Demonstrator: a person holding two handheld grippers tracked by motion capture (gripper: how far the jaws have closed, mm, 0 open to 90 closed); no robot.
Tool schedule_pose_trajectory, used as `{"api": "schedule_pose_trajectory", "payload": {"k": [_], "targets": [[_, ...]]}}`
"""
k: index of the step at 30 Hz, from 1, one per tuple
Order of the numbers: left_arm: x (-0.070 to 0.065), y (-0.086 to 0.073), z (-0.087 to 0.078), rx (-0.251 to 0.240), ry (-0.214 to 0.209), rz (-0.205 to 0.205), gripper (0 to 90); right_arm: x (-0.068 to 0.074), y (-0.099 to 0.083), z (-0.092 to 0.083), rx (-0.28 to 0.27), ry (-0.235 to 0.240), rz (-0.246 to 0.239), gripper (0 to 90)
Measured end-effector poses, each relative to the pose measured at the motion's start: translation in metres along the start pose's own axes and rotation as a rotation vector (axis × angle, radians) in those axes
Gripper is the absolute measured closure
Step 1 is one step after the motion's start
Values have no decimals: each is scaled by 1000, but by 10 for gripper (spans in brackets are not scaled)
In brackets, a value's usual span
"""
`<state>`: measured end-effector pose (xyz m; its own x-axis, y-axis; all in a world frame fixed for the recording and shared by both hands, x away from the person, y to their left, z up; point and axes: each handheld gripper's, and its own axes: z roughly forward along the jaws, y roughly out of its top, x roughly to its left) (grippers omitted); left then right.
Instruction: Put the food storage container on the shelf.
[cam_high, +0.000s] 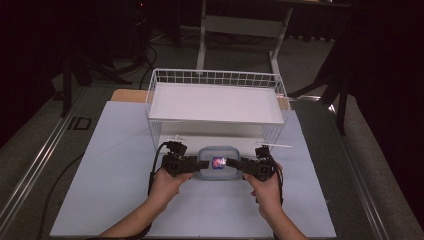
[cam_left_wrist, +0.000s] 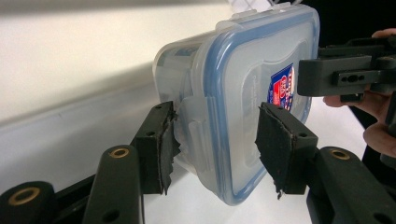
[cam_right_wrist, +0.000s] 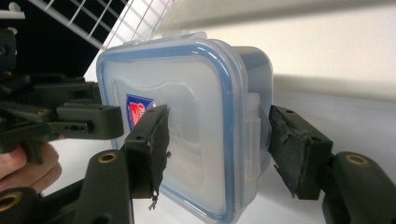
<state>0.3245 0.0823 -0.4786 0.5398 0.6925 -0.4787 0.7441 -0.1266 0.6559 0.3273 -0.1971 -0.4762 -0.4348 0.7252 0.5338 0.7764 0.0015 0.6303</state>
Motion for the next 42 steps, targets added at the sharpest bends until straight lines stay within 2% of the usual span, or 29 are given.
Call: {"api": "schedule_pose_trajectory", "payload": {"k": [10, 15, 21, 26, 29, 33, 36, 39, 42], "targets": [[22, 8, 7, -44, 24, 14, 489, -7, 15, 23, -41, 2, -24, 401], [29, 10, 14, -77, 32, 54, 488, -15, 16, 31, -76, 7, -14, 400], [35, 16, 22, -59, 37, 46, 485, -22, 18, 39, -85, 0, -1, 399], [42, 20, 26, -49, 37, 65, 484, -28, 20, 45, -85, 5, 19, 399], [46, 19, 29, -53, 31, 49, 483, -29, 21, 49, -85, -4, 16, 398], [52, 18, 33, -65, 21, 51, 483, -31, 21, 52, -82, -13, 16, 398], [54, 19, 33, -71, 11, 43, 483, -33, 22, 53, -86, -10, 30, 399], [55, 19, 34, -80, 6, 54, 478, -34, 23, 54, -87, -7, 38, 399], [53, 19, 36, -92, 21, 70, 452, -36, 24, 55, -95, -5, 47, 400]]}}
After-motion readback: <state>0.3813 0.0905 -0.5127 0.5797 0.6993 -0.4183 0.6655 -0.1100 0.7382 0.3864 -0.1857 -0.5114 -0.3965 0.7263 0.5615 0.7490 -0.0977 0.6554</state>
